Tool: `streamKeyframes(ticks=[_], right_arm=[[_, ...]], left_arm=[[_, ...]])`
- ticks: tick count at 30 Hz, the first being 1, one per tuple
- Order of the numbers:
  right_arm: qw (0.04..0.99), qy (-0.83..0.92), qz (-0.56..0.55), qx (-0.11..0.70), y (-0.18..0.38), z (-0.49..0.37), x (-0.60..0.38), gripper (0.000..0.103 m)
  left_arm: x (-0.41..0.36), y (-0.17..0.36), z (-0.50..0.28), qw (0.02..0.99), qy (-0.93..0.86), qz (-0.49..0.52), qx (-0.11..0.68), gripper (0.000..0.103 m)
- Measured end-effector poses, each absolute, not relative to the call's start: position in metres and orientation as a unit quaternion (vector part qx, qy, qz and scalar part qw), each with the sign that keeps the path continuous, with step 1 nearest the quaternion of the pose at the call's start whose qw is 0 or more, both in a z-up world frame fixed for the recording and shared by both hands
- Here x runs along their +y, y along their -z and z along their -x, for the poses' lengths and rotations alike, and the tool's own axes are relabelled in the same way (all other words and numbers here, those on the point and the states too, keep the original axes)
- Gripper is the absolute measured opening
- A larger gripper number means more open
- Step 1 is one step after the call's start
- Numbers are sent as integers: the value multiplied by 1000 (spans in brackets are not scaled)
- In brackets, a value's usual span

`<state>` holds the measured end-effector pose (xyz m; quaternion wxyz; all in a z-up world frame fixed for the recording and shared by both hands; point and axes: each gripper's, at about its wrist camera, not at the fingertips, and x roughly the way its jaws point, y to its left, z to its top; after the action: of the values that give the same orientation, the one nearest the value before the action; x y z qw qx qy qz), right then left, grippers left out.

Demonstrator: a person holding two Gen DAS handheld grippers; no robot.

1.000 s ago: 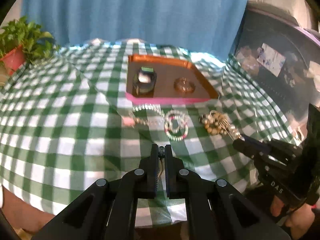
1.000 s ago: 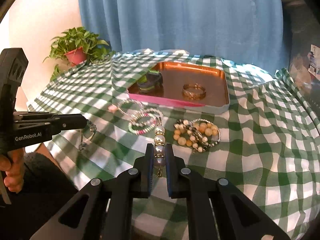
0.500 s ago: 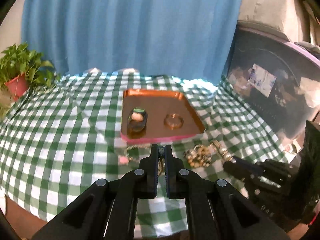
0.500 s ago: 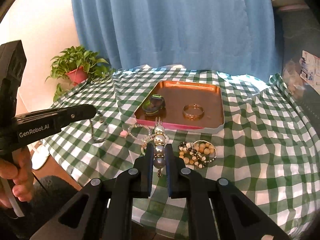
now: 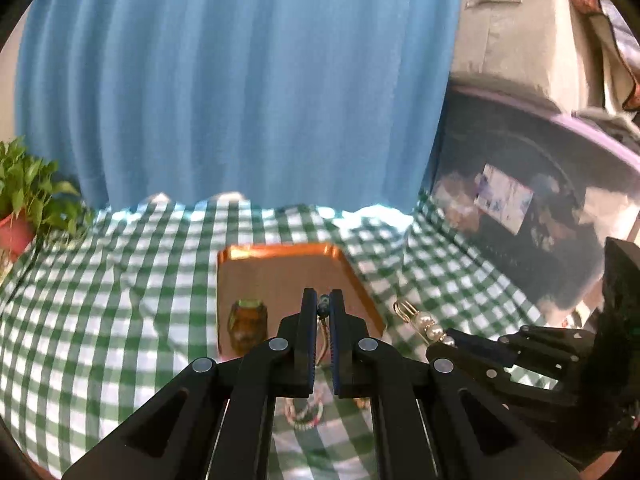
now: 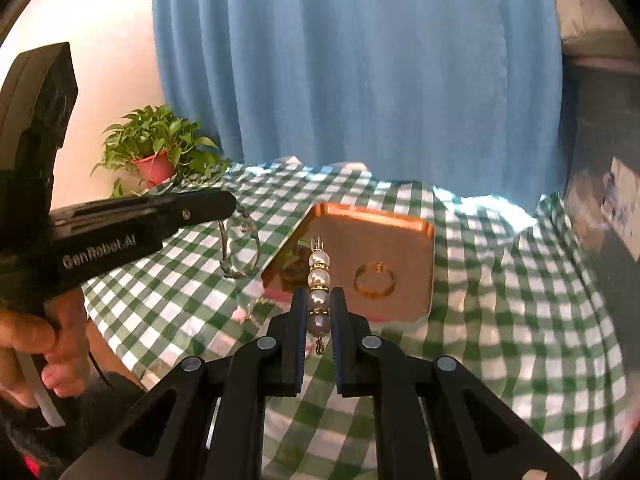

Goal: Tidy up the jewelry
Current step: 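Lift and carry the pearl pin and green bracelet over the tray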

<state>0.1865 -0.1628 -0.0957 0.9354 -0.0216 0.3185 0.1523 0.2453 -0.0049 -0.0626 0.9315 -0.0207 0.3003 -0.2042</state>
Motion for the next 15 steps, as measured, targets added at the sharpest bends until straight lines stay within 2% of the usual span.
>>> streamKeyframes(ticks=[8,15], right_arm=[[941,-150,19,302,76,-220,-177,10],[939,-149,4,310,96,-256,-186,10]], left_arm=[[4,30,-261,939,228,24,255,6],[-6,58,-296,930,235,21,283,6]])
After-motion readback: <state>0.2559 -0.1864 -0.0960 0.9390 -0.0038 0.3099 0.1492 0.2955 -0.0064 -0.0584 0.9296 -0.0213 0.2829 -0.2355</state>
